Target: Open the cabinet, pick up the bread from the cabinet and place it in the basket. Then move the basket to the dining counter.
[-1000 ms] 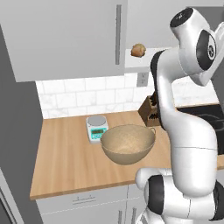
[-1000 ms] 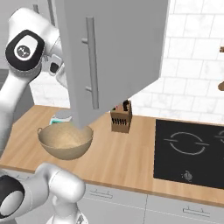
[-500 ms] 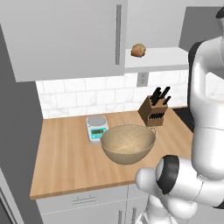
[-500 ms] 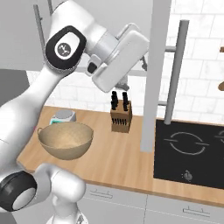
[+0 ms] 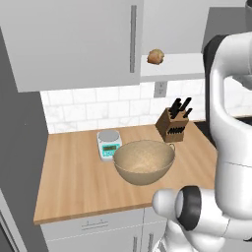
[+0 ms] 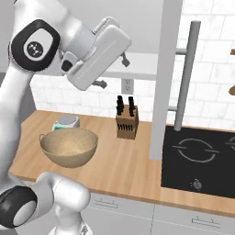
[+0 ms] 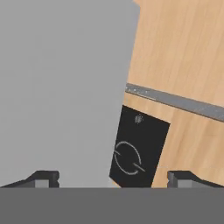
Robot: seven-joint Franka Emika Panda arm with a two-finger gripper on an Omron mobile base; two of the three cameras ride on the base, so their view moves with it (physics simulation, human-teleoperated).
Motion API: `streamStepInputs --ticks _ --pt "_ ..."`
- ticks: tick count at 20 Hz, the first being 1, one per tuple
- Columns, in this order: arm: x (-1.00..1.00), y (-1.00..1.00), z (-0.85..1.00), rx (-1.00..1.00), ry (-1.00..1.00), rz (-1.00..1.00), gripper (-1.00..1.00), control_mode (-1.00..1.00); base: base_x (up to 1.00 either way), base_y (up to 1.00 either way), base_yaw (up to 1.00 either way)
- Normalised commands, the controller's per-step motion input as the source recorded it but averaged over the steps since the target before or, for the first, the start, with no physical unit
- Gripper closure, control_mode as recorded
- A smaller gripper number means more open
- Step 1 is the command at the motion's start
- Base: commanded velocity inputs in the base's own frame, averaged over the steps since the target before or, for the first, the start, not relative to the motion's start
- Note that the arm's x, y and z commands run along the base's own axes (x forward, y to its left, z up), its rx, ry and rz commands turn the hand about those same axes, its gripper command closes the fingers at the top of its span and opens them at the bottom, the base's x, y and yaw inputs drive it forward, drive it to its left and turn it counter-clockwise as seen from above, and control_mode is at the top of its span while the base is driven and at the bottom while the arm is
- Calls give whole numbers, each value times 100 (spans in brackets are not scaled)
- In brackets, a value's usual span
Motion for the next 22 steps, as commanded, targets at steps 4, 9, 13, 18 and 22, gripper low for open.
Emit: streamStepInputs --ticks 4,9,13,18,22 --pt "-17 100 0 -5 -20 31 -100 -100 0 0 0" --pt "-17 100 0 -12 -2 50 -100 -100 0 0 0" --pt "-24 100 0 -20 7 64 -100 -100 0 0 0" --pt "-11 92 0 -24 17 64 -100 -100 0 0 0" --pt "-1 64 5 -30 33 59 -100 -100 0 0 0"
